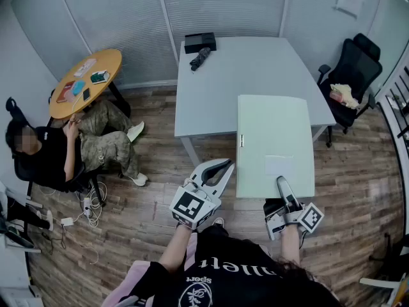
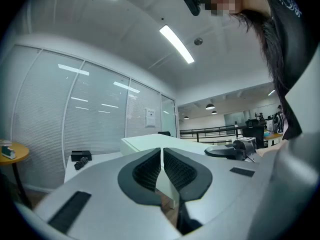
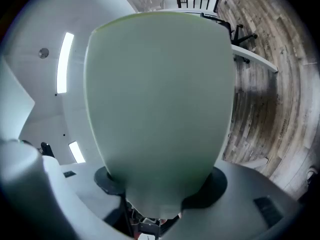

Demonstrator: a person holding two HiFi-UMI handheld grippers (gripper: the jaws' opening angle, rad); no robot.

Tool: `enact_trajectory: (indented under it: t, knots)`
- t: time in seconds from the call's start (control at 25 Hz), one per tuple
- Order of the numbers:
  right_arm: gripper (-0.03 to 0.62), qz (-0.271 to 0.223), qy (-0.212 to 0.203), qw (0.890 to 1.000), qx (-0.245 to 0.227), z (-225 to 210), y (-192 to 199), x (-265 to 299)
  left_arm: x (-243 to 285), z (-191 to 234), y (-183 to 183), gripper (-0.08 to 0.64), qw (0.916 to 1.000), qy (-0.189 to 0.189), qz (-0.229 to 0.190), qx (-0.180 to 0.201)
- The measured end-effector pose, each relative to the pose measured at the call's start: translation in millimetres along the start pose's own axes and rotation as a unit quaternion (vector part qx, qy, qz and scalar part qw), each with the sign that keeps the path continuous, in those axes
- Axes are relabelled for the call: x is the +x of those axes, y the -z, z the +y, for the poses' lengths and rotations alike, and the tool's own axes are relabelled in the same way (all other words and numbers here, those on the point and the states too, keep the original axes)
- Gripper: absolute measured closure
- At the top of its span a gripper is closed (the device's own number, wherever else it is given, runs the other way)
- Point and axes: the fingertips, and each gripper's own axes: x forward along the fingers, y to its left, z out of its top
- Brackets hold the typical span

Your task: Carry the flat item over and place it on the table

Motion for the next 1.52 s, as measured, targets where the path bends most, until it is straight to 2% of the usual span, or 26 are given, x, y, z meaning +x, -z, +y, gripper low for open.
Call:
enact_trajectory:
  t: [0.52, 0.92, 1.52]
  knots:
    - [0.310, -0.006, 0.023, 1.000, -0.014, -15, 14, 11, -7, 27, 18, 0.525, 0.9998, 0.007, 0.015, -0.009]
    - [0.310, -0.014, 0.040, 0.999, -0.011, -28, 15, 42, 0, 66, 25, 0.526, 0.9996, 0.013, 0.022, -0.009]
    - [0.310, -0.048, 0.069, 0.996, -0.016, -44, -9, 77, 26, 109, 31, 0.526, 0.9987, 0.043, 0.015, -0.022]
